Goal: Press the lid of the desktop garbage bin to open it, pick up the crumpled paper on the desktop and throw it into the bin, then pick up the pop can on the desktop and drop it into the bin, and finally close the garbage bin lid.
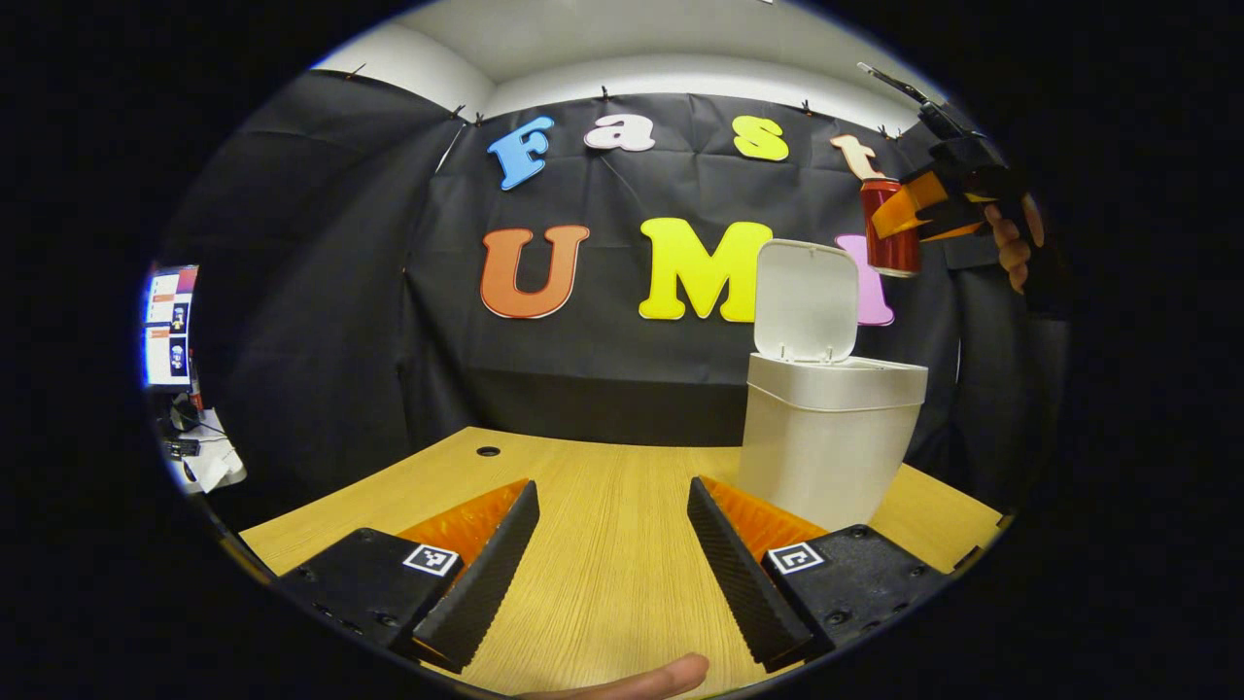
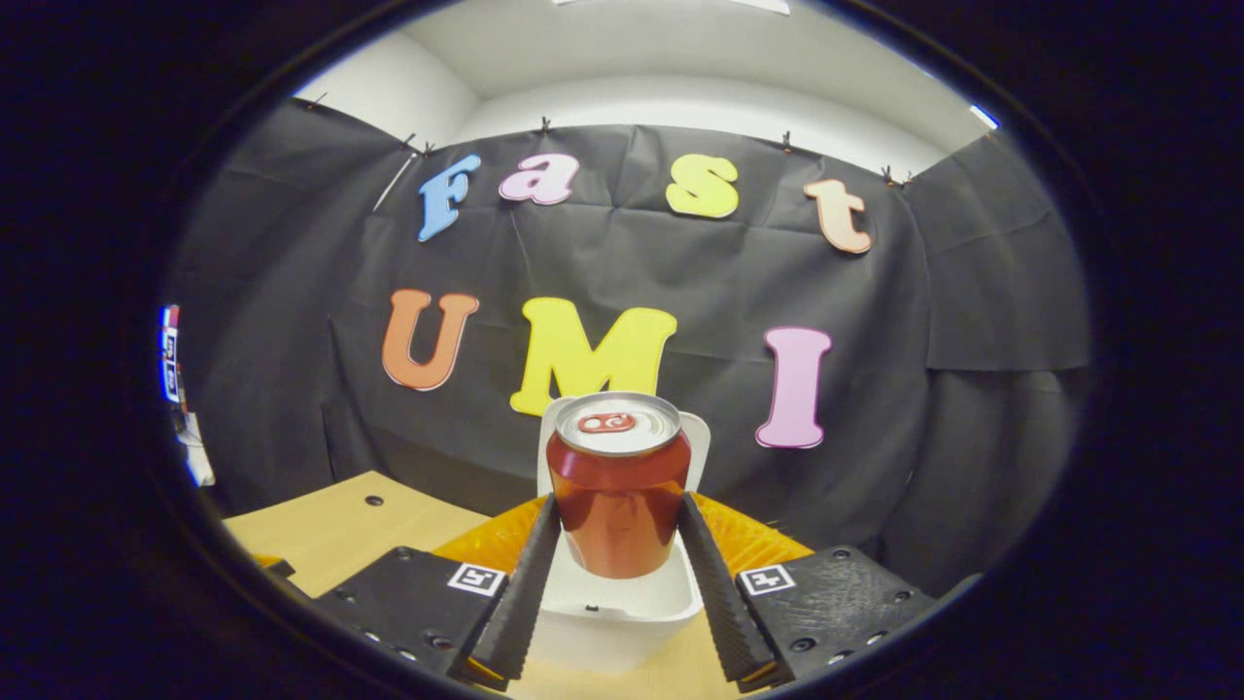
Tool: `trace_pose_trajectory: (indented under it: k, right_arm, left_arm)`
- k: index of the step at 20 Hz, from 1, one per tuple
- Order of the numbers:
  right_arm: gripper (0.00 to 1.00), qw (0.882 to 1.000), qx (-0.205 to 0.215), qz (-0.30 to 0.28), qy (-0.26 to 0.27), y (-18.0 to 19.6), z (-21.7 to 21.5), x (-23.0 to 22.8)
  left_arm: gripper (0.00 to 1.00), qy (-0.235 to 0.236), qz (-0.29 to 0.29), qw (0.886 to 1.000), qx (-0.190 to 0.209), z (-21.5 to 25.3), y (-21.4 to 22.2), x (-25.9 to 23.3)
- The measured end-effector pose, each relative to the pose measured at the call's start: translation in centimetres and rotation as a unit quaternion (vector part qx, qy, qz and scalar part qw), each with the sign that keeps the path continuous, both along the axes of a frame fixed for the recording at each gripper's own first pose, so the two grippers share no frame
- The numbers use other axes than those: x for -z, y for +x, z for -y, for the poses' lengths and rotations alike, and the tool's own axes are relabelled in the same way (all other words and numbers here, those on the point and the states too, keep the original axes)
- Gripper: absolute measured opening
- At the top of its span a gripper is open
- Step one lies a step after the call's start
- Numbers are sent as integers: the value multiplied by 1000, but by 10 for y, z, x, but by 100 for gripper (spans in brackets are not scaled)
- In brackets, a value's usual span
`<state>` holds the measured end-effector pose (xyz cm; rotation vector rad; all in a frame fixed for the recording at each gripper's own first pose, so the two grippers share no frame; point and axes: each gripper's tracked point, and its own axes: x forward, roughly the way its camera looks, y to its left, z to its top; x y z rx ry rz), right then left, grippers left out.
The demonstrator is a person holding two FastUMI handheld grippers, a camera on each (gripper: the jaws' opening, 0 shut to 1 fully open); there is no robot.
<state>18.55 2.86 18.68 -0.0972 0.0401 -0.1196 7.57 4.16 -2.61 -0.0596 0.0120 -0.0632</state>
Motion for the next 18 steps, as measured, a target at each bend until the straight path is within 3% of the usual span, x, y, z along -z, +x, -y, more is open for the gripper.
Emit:
trace_pose_trajectory:
  k: [4,9,13,18]
  right_arm:
    - [72,999,14,-27,10,31,3,12]
    - [72,1000,-13,-19,14,62,-11,11]
    - [73,998,-3,-32,47,86,-6,24]
    - [85,995,15,-51,79,99,8,33]
  left_arm:
    - [99,-7,-5,1000,3,-2,-1,0]
    - [99,-7,-28,1000,4,-3,3,13]
    - [99,-6,-53,999,1,-2,3,23]
    - [100,23,-53,998,-23,-13,-5,22]
